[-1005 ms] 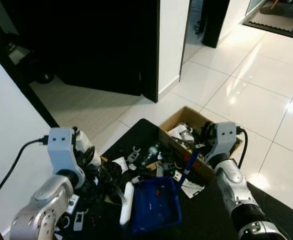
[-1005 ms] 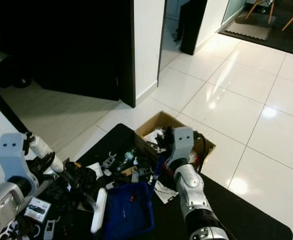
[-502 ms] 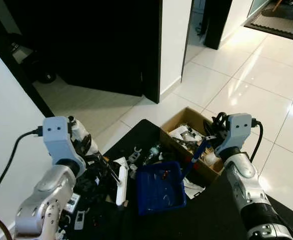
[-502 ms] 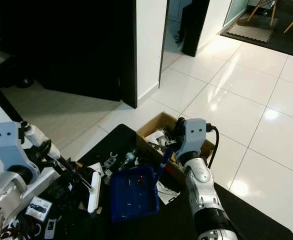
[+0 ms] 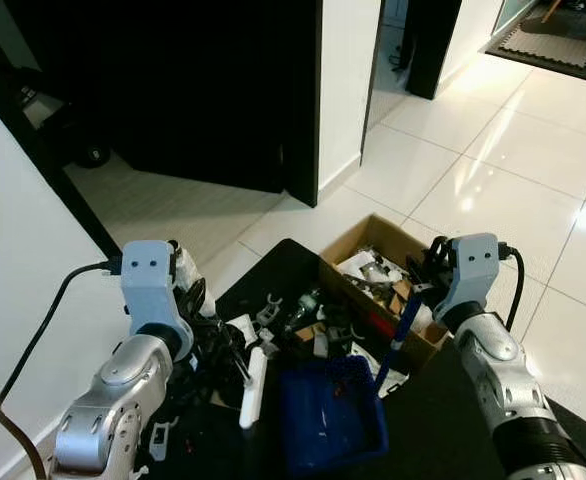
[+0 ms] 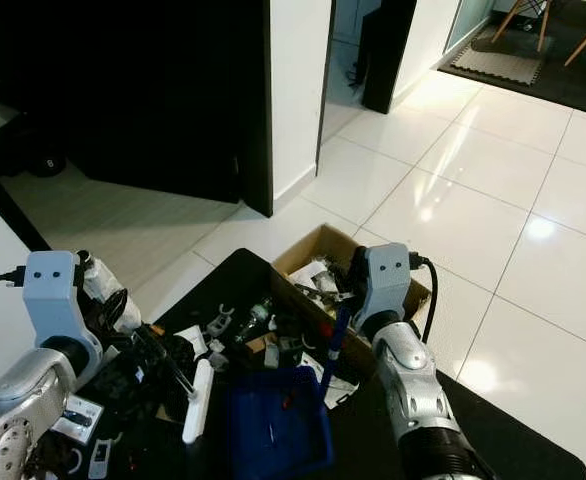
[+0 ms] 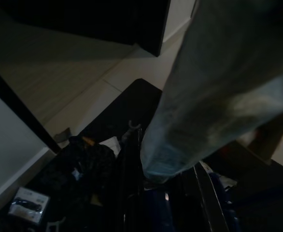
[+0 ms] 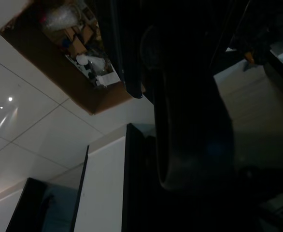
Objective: Sweep floor
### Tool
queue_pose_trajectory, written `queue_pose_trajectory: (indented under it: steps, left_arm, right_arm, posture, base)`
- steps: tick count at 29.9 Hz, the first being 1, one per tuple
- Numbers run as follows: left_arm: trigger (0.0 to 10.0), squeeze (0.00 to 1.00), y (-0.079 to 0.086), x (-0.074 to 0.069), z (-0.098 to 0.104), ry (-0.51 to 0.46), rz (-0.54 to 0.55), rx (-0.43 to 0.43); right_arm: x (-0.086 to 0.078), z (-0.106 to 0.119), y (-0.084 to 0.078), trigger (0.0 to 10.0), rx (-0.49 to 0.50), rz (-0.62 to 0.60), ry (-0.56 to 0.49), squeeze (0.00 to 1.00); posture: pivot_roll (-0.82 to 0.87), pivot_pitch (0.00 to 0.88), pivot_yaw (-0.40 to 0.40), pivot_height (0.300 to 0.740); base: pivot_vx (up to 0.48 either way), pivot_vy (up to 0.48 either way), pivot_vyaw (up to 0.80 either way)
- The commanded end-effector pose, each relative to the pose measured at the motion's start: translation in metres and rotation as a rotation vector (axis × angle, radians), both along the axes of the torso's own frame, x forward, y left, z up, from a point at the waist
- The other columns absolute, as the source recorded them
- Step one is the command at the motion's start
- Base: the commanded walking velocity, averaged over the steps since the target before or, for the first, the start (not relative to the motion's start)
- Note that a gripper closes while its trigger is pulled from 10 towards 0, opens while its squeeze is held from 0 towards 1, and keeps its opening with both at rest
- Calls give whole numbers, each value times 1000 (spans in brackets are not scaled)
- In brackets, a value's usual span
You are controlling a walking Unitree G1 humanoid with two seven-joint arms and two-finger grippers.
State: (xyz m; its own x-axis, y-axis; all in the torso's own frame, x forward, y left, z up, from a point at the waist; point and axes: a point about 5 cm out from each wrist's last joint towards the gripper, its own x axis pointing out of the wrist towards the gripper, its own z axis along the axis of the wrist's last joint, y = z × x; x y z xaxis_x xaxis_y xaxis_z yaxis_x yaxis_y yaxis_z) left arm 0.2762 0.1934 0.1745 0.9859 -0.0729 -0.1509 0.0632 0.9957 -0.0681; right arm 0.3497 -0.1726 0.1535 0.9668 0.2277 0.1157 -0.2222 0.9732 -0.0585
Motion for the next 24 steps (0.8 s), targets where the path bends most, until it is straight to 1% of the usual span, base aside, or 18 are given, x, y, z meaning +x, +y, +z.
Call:
queue_pose_trajectory:
  steps: [1, 4, 5, 6, 8, 10, 12, 13, 14, 16, 17, 18, 19, 20, 21, 22, 23, 24]
  left_arm:
    - [10000, 0, -1, -2, -1, -17, 12, 10]
    - [10000, 0, -1, -2, -1, -15, 17, 14]
    - [10000, 0, 0, -2, -2, -13, 21, 14]
    - [10000, 0, 2, -1, -3, -9, 28, 16]
    - [10000, 0, 3, 0, -4, -6, 30, 18]
    - [10000, 0, 3, 0, -4, -6, 29, 19]
    - [10000, 0, 2, 1, -4, -6, 25, 19]
    - [10000, 0, 2, 1, -4, -6, 25, 19]
    - [10000, 0, 1, 1, -4, -5, 22, 21]
    - [10000, 0, 2, 1, -4, -3, 19, 25]
    - [10000, 0, 2, 1, -4, -3, 19, 25]
    - [10000, 0, 2, 1, -4, -3, 18, 28]
    - [10000, 0, 2, 1, -4, -3, 18, 28]
    - [10000, 0, 3, 1, -4, -4, 18, 30]
    - [10000, 0, 3, 1, -4, -4, 18, 30]
    - [10000, 0, 5, -1, -3, -5, 19, 37]
    - [10000, 0, 5, -1, -3, -5, 19, 37]
    - [10000, 0, 5, -2, -2, -6, 22, 41]
  right_arm:
    - [-1, 10, -1, 10000, -2, -7, -43, 0]
    - [-1, 16, -4, 10000, 5, -35, -75, 0]
    - [1, 25, -9, 10000, 20, -66, -103, 0]
    - [5, 46, -20, 10000, 47, -114, -168, 0]
    - [9, 68, -31, 10000, 62, -154, -234, 0]
    - [12, 82, -38, 10000, 78, -179, -276, 0]
    - [16, 104, -47, 10000, 90, -202, -352, 0]
    - [16, 104, -47, 10000, 90, -202, -352, 0]
    - [19, 115, -50, 10000, 91, -208, -391, 0]
    - [23, 130, -49, 10000, 81, -209, -438, 0]
    - [23, 130, -49, 10000, 81, -209, -438, 0]
    - [27, 142, -47, 10000, 67, -203, -479, 0]
    - [27, 142, -47, 10000, 67, -203, -479, 0]
    - [29, 150, -45, 10000, 57, -200, -506, 0]
    - [29, 150, -45, 10000, 57, -200, -506, 0]
    - [33, 175, -35, 10000, -2, -182, -597, 0]
    - [33, 175, -35, 10000, -2, -182, -597, 0]
    - [35, 184, -29, 10000, -57, -171, -635, 0]
  posture:
    - [121, 183, 37, 740]
    - [121, 186, 38, 740]
    - [120, 186, 38, 740]
    - [116, 188, 41, 740]
    - [113, 189, 45, 740]
    - [112, 190, 49, 740]
    - [114, 192, 54, 740]
    - [114, 192, 54, 740]
    - [120, 194, 57, 740]
    - [130, 195, 61, 740]
    - [130, 195, 61, 740]
    - [137, 196, 64, 740]
    - [137, 196, 64, 740]
    - [139, 197, 65, 740]
    - [139, 197, 65, 740]
    - [167, 200, 61, 740]
    - [167, 200, 61, 740]
    - [171, 201, 60, 740]
  base:
    - [0, 0, 0]
    - [0, 0, 0]
    - [0, 0, 0]
    - [0, 0, 0]
    - [0, 0, 0]
    - [0, 0, 0]
    - [0, 0, 0]
    - [0, 0, 0]
    - [0, 0, 0]
    - [0, 0, 0]
    - [0, 0, 0]
    - [0, 0, 0]
    - [0, 0, 0]
    - [0, 0, 0]
    - [0, 0, 0]
    - [0, 0, 0]
    - [0, 0, 0]
    - [0, 0, 0]
